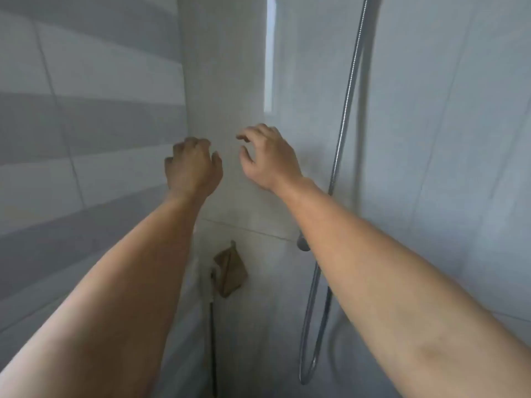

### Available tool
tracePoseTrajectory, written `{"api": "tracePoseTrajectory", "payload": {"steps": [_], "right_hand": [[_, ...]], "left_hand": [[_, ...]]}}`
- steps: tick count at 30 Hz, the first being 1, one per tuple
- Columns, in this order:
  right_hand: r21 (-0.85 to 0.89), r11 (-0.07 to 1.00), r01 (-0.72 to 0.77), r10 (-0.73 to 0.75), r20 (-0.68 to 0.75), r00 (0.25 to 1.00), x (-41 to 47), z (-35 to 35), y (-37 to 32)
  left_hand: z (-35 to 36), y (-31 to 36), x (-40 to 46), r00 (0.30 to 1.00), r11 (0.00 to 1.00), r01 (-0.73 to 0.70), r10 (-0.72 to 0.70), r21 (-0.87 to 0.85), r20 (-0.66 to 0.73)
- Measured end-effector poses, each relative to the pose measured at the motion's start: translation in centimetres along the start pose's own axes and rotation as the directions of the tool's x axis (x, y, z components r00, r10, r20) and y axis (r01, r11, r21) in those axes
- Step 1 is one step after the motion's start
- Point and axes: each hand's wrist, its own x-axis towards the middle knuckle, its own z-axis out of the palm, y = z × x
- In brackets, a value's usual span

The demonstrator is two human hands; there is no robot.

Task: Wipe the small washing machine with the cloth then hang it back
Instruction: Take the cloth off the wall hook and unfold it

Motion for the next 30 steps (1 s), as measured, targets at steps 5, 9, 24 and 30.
{"api": "tracePoseTrajectory", "payload": {"steps": [5, 9, 24, 30], "right_hand": [[0.044, 0.902, -0.429, 0.379, 0.392, 0.838, -6.4, 8.5, -0.5], [-0.127, 0.726, -0.676, 0.601, 0.595, 0.533, -13.1, 14.4, 2.3], [0.248, 0.173, -0.953, 0.758, 0.585, 0.289, -25.9, 28.2, 5.1], [0.385, 0.282, -0.879, 0.800, 0.411, 0.437, -24.4, 25.7, 4.9]], "left_hand": [[4.8, -4.5, -4.1, 0.900, 0.946, 0.315, -0.272, -0.077, 0.340], [10.5, -7.7, -8.0, 0.750, 0.878, 0.472, -0.353, -0.078, 0.559], [25.1, -11.8, -14.6, 0.617, 0.620, 0.688, -0.226, -0.378, 0.754], [23.8, -10.5, -13.6, 0.627, 0.571, 0.679, -0.124, -0.462, 0.769]]}}
